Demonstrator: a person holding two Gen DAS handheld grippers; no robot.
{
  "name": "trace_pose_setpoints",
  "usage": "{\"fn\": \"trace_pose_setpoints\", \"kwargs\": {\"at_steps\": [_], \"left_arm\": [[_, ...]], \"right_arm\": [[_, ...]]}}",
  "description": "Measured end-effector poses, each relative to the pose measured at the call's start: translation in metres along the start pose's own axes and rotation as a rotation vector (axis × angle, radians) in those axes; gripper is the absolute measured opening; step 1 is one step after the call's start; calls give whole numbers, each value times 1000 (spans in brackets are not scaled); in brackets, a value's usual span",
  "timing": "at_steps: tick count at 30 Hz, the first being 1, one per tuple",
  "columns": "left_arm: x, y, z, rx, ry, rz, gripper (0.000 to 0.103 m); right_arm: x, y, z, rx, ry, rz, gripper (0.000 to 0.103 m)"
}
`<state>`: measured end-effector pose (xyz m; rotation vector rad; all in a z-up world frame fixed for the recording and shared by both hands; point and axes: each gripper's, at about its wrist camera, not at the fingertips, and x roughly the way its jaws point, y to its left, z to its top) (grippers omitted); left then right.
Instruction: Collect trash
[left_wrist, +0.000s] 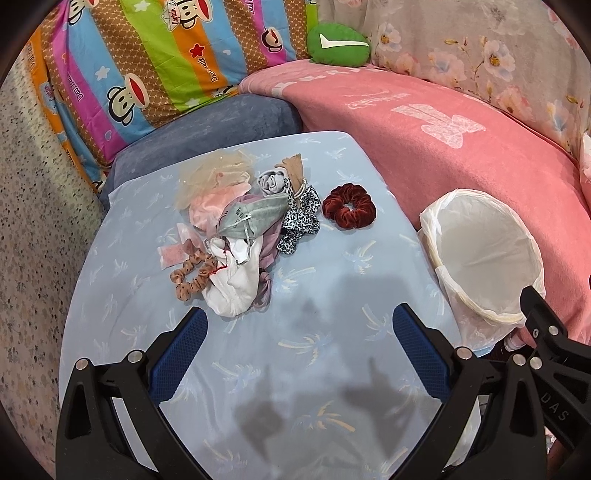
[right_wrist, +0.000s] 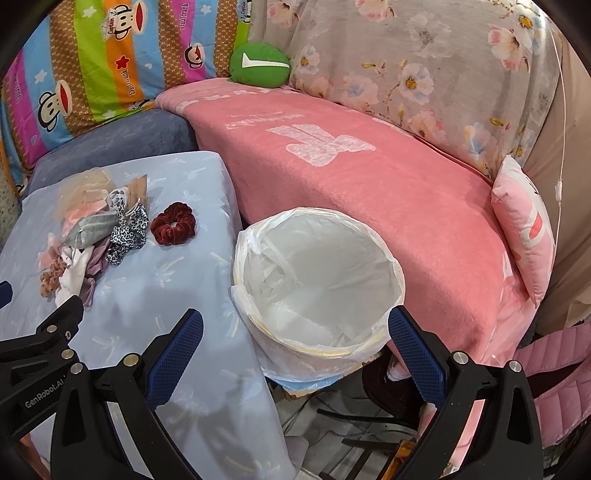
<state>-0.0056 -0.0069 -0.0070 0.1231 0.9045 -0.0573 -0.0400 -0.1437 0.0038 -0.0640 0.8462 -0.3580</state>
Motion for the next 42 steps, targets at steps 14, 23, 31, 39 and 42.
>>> {"fn": "trace_pose_setpoints", "kwargs": {"at_steps": [14, 23, 31, 39, 42], "left_arm": [[-2, 2, 0, 1, -4, -1, 96], [-3, 2, 0, 0, -4, -1, 96], [0, 6, 3, 0, -10, -11, 96], [16, 23, 6, -7, -21, -45, 96], [24, 30, 7, 2, -30, -61, 96]], "right_arm": [[-3, 2, 1, -1, -7, -7, 97], [-7, 1, 4, 0, -10, -13, 97], [-8, 1, 7, 11, -21, -17, 97], [-4, 10, 11, 39, -50, -2, 97], [-1, 15, 15, 52, -64, 7, 97]]}}
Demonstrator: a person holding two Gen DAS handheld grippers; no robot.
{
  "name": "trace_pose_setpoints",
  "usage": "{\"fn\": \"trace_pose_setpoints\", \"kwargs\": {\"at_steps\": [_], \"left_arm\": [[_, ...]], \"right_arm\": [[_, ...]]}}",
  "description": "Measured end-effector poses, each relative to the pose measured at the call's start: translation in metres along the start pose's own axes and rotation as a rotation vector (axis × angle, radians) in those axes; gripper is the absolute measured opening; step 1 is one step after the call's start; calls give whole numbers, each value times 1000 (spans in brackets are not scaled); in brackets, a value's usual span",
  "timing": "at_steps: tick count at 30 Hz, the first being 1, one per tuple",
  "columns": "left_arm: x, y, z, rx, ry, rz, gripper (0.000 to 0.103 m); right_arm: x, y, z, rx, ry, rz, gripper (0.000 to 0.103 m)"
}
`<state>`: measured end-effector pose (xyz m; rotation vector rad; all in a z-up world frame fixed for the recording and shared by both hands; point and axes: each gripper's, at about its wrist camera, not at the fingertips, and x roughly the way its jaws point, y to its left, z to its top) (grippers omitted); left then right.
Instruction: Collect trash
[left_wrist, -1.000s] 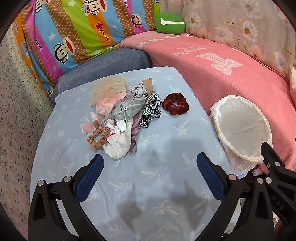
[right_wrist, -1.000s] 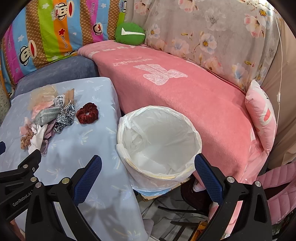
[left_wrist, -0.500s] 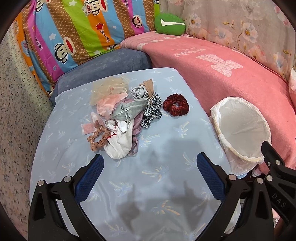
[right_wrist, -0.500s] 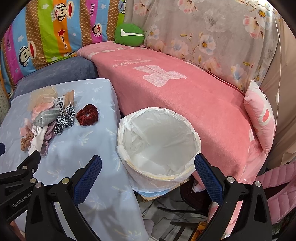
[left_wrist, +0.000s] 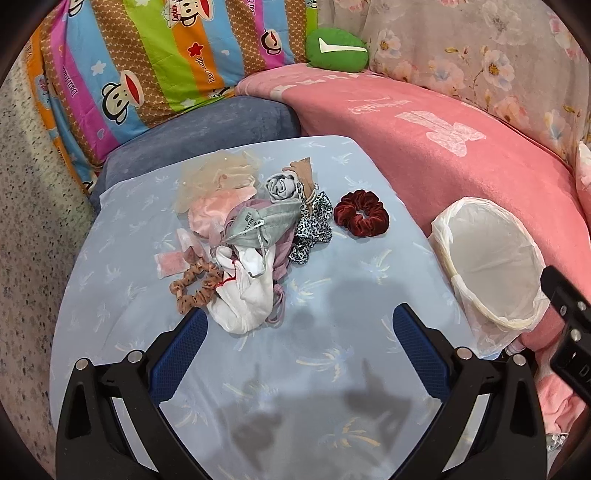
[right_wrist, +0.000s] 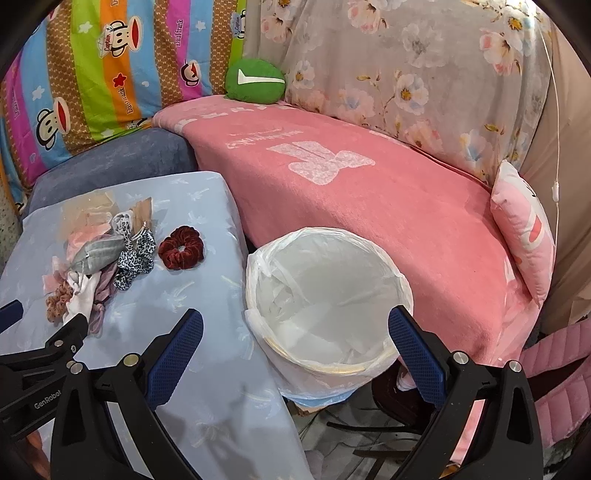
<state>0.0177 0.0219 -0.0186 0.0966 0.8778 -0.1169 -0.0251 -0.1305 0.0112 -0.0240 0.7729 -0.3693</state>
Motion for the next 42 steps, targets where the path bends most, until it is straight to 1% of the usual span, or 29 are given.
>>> {"fn": "trace_pose_setpoints", "kwargs": {"at_steps": [6, 9, 15, 19, 21, 24, 27, 30, 33, 35, 36, 38, 40, 41, 42], "left_arm": [[7, 22, 4, -14, -49, -18, 96], [14, 35, 7, -23, -53, -9, 96], [37, 77, 8, -101, -8, 12, 96], [53, 105, 6, -147, 21, 60, 96], [61, 118, 5, -167, 40, 68, 96], [72, 138, 3, -200, 60, 61, 96], [82, 153, 0, -233, 80, 34, 96], [91, 165, -3, -266, 103, -6, 92], [101, 170, -5, -272, 123, -31, 86], [110, 174, -7, -283, 147, -52, 79], [113, 175, -7, -292, 160, -67, 77], [120, 177, -10, -313, 188, -99, 68], [125, 178, -13, -332, 212, -132, 63], [125, 178, -15, -335, 213, -139, 62], [123, 177, -15, -331, 203, -139, 61]], "right_arm": [[10, 15, 8, 26, -25, 18, 97], [16, 25, 12, 28, -30, 26, 97], [29, 51, 18, 9, -26, 62, 97], [40, 76, 18, -12, -2, 103, 97], [43, 88, 18, -21, 3, 126, 97], [46, 110, 18, -40, 12, 164, 97], [50, 132, 16, -58, 25, 202, 97], [55, 152, 12, -76, 50, 248, 97], [60, 172, 6, -93, 81, 298, 97], [62, 184, 0, -106, 99, 335, 96], [62, 189, -3, -111, 106, 348, 94], [64, 200, -8, -132, 123, 372, 91], [67, 208, -13, -148, 141, 388, 83], [69, 213, -15, -155, 155, 396, 80], [71, 216, -17, -159, 167, 404, 75]]}}
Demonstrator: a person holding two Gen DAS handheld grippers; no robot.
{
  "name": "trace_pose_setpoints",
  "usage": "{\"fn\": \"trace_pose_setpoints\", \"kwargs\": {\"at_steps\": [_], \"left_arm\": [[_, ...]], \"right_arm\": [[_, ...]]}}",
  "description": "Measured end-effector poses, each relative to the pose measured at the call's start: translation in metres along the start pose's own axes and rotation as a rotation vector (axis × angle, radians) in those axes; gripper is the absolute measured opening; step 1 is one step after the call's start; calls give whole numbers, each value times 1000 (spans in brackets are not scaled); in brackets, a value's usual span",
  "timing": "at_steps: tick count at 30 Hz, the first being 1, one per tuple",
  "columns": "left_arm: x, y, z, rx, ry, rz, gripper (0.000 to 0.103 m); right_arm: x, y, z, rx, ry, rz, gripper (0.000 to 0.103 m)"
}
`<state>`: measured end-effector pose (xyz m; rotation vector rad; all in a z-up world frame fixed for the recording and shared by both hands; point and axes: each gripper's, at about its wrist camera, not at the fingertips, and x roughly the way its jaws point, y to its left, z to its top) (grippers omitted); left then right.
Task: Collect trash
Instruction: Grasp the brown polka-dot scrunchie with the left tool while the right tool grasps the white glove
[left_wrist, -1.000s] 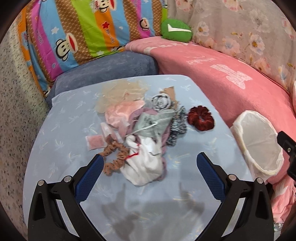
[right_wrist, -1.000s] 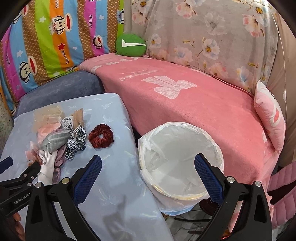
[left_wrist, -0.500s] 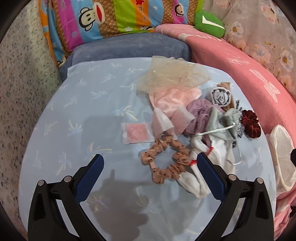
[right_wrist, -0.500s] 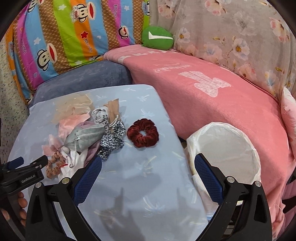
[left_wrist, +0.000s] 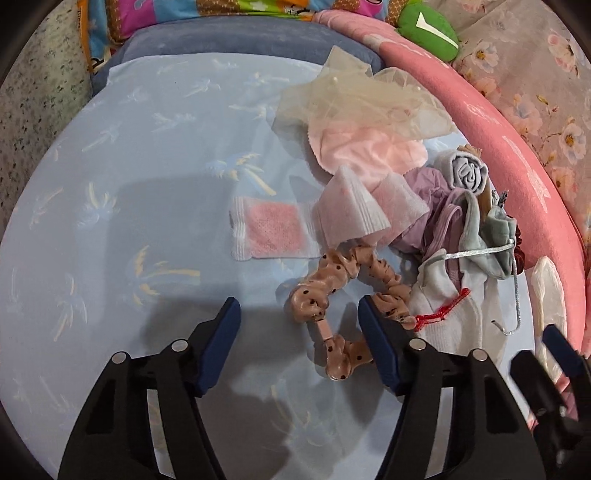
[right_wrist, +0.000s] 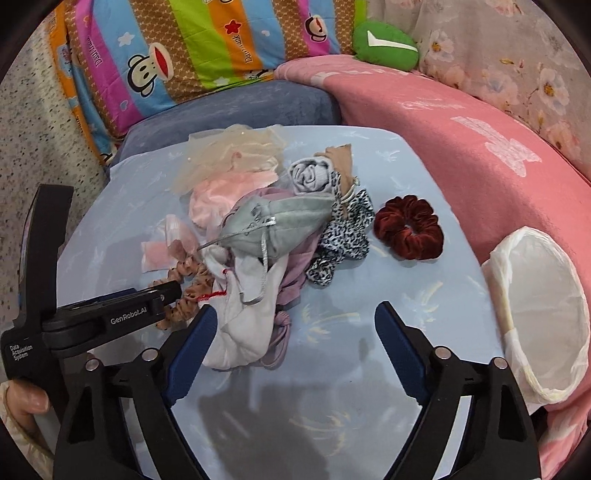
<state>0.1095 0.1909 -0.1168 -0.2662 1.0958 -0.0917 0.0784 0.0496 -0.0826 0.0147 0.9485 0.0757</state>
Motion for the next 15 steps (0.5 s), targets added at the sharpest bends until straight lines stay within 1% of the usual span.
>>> {"fn": "trace_pose_setpoints", "kwargs": {"at_steps": [1, 2, 3, 4, 5, 6, 7, 8, 9, 10, 12, 15], "left_arm": [[-1, -1, 0, 7, 3, -13, 55], [-2, -2, -1, 11, 7, -25, 50], [-2, -2, -1, 12, 7, -29, 48], [-2, -2, -2, 14, 11, -44, 37], [-2, -3, -2, 15, 19, -56, 32], [-2, -2, -2, 17, 24, -63, 24], [-3, -2, -2, 19, 26, -65, 20], [-4, -2, -3, 21, 27, -70, 15], [-4, -2, -4, 24, 26, -73, 14], [-5, -4, -4, 27, 23, -73, 12], [-12, -5, -5, 34, 13, -81, 10], [-20, -13, 0, 43, -9, -84, 8]], "right_arm": [[3, 1, -1, -1, 14, 9, 69], [7, 3, -3, -1, 27, 18, 66], [11, 4, -4, -5, 41, 29, 59], [14, 6, -5, -10, 52, 39, 51], [18, 7, -6, -16, 61, 45, 46], [21, 9, -7, -25, 71, 54, 37], [22, 11, -9, -31, 79, 66, 32], [22, 12, -9, -34, 84, 74, 21], [21, 13, -10, -35, 86, 80, 12], [19, 13, -10, -36, 81, 82, 9], [11, 12, -9, -33, 72, 92, 7], [-5, 8, -5, -25, 39, 102, 5]]}}
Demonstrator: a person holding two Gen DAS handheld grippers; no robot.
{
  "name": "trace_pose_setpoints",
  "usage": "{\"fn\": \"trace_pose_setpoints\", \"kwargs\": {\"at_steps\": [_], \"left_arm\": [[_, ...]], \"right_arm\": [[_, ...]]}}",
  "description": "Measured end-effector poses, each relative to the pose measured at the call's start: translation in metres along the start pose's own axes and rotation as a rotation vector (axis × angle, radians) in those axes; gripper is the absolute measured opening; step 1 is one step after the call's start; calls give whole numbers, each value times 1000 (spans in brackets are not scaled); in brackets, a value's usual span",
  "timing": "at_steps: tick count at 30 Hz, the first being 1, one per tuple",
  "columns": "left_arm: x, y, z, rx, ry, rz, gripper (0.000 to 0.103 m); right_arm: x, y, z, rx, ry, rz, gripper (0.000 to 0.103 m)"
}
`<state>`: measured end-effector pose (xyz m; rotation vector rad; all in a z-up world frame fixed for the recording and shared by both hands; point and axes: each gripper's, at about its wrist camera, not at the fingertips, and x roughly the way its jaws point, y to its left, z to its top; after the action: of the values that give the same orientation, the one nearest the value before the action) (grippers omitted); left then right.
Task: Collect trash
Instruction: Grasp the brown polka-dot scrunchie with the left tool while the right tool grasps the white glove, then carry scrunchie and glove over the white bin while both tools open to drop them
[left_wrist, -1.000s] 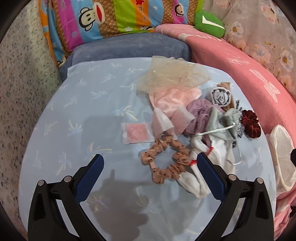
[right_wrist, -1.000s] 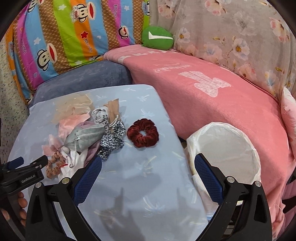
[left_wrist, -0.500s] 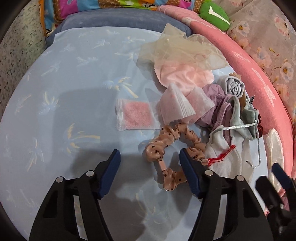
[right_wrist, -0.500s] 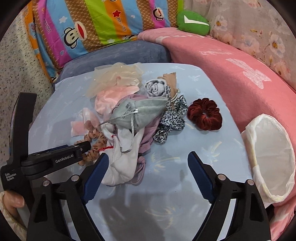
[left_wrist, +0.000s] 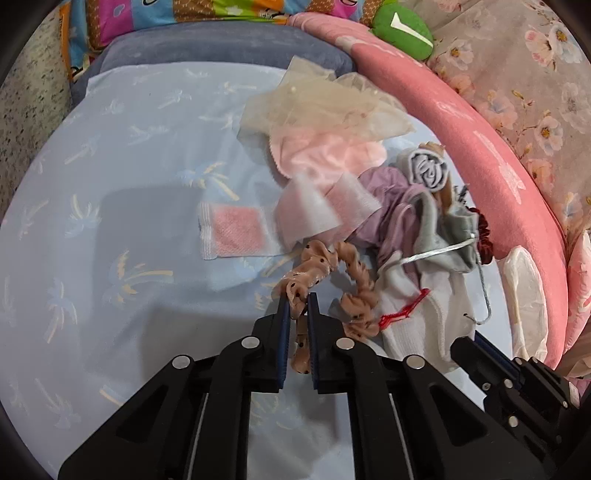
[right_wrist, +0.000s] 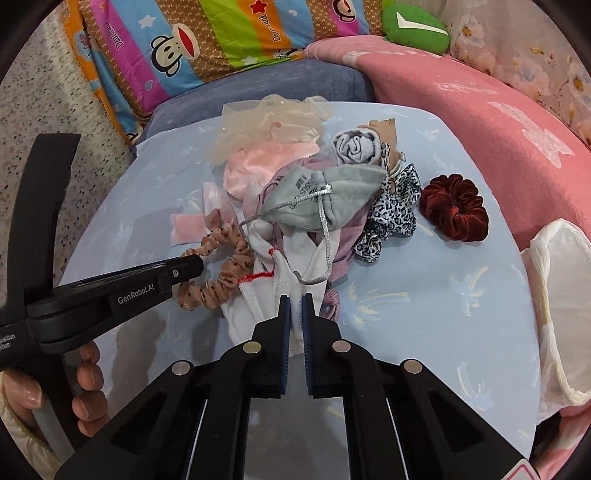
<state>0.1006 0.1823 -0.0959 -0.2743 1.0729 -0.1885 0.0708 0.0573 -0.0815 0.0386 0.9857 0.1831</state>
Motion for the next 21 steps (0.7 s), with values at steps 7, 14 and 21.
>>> {"fn": "trace_pose_setpoints", "kwargs": {"at_steps": [7, 14, 21], "left_arm": [[-30, -29, 5, 58, -71, -23, 8], [-58, -69, 13, 128, -136, -65, 8], [-82, -120, 18, 235, -203, -119, 8]], "right_arm": [[-53, -9, 10, 4, -112, 13, 5], [-110, -33, 19, 31, -238, -13, 4], [-155, -76, 27, 95, -336, -71, 4]]}}
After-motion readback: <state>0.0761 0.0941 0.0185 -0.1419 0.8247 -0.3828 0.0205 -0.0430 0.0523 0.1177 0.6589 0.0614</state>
